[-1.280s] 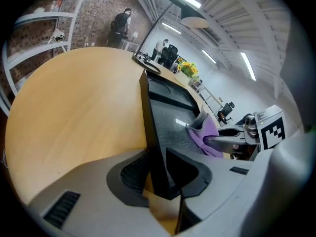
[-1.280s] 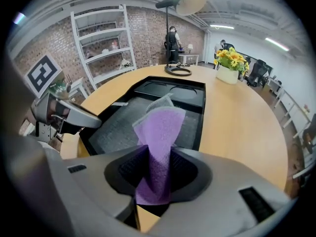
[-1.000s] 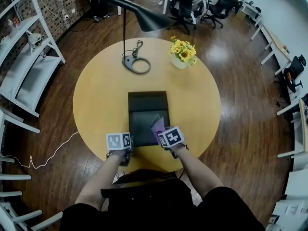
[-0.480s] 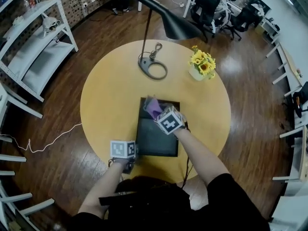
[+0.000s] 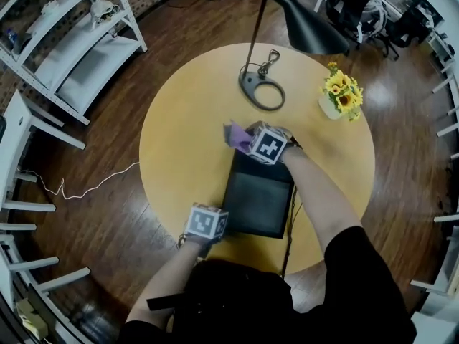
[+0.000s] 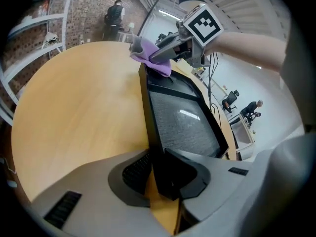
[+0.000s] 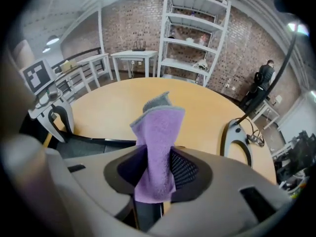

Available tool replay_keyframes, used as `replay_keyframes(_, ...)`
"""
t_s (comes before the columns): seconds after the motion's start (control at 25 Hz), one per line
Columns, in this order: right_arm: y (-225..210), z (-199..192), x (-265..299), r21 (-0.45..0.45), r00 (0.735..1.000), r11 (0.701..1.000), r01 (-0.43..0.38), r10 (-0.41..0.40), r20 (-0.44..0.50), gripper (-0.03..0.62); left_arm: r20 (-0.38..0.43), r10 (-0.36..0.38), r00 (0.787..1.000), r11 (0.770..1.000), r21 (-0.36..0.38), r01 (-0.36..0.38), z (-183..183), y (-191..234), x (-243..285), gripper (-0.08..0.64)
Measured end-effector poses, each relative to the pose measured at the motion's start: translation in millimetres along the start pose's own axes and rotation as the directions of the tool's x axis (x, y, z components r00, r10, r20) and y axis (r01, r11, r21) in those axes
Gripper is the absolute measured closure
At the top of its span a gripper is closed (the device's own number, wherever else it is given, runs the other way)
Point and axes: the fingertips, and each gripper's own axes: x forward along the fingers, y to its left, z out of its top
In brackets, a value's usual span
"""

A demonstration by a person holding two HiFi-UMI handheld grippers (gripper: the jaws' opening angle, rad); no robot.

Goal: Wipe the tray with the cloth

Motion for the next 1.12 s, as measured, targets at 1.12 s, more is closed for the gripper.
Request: replay_keyframes(1.12,13,-156,-72,0.743,0.977,0.653,0.146,-0.214,-0.004,0.436,0.111,0.295,0.949,0.771,0.559,-0.305,90,87,-28,0.439)
